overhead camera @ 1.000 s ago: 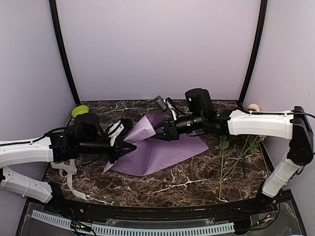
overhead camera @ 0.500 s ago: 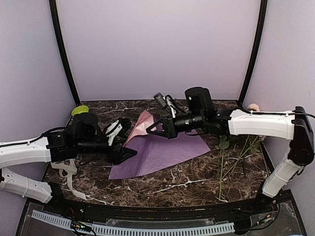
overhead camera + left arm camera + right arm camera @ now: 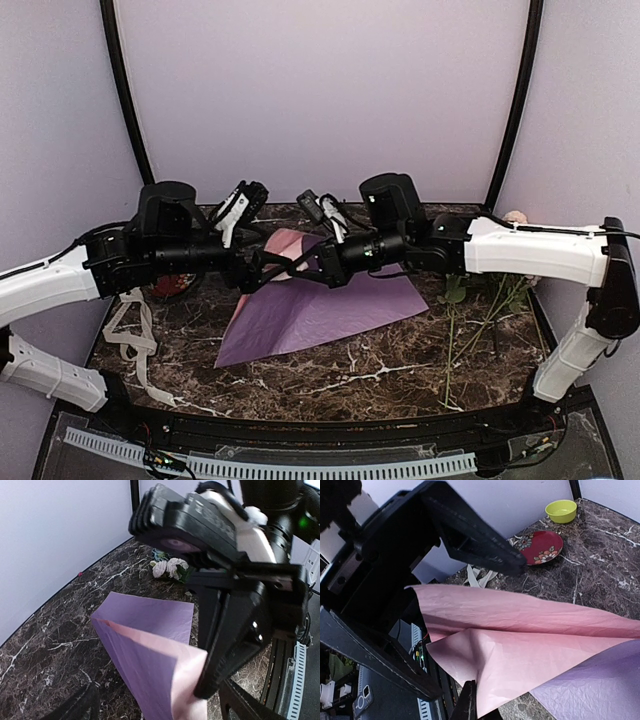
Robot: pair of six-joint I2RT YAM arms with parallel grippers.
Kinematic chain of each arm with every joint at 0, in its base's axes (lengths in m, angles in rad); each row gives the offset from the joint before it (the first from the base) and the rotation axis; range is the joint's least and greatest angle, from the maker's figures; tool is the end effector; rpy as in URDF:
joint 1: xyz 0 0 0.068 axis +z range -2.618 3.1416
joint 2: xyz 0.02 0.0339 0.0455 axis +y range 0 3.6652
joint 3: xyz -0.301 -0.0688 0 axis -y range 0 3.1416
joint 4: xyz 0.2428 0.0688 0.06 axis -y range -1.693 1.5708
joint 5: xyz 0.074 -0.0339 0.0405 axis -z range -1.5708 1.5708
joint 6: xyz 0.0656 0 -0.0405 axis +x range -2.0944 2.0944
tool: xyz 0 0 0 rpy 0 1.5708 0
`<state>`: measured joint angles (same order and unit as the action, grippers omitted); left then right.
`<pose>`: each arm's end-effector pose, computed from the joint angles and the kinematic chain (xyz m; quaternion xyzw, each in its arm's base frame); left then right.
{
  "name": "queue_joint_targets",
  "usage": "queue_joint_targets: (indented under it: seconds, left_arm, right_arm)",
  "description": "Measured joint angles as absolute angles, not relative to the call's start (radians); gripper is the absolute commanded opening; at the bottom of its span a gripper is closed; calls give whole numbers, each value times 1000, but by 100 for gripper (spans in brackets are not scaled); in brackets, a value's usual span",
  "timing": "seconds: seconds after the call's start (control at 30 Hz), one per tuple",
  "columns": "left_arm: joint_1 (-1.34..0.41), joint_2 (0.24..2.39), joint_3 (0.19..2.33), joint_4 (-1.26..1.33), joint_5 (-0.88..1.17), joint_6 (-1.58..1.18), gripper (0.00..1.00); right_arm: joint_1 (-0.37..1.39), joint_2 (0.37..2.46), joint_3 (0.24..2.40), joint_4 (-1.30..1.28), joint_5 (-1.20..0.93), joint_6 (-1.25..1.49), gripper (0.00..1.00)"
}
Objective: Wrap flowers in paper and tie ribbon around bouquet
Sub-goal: Pick up the folded wrapping paper from the center of the board.
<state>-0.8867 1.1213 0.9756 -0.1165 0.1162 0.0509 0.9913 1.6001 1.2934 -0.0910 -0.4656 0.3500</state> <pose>0.1664 -0.2160 0.3726 0.3894 0.6907 -0.2887 0.5366 0.1948 0.3514 0.3469 -0.3766 0.7288 0.4852 0.3025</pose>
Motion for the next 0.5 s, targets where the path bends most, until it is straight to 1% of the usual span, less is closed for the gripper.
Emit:
queue_joint_targets:
  seconds: [0.13, 0.17, 0.23, 0.3, 0.33, 0.37, 0.4, 0.5]
  left_arm:
    - [-886, 1212, 1037, -160, 80, 7, 73]
    - [-887, 1217, 1037, -171, 73, -1, 69]
    - [-887, 1219, 1036, -182, 65, -13, 57]
    - [-887, 1215, 1035, -180, 58, -22, 39]
    - [-887, 1213, 1035, -180, 51, -27, 19]
    - [-886, 1213, 1035, -180, 43, -39, 4]
    - [-886, 1213, 1035, -182, 36, -41, 0]
    - [-886, 1213, 1035, -198, 5, -45, 0]
  right_arm:
    - [996, 1620, 1301, -130, -448, 337, 0]
    - [995, 1624, 1301, -138, -444, 335, 0]
    - [996, 1627, 1301, -149, -440, 330, 0]
    - [998, 1627, 1301, -153, -437, 326, 0]
    - [1000, 1627, 1301, -155, -434, 326, 0]
    - [1000, 1627, 1301, -158, -431, 326, 0]
    - [1001, 1627, 1301, -160, -428, 325, 0]
    - [1001, 1627, 1301, -162, -423, 324, 0]
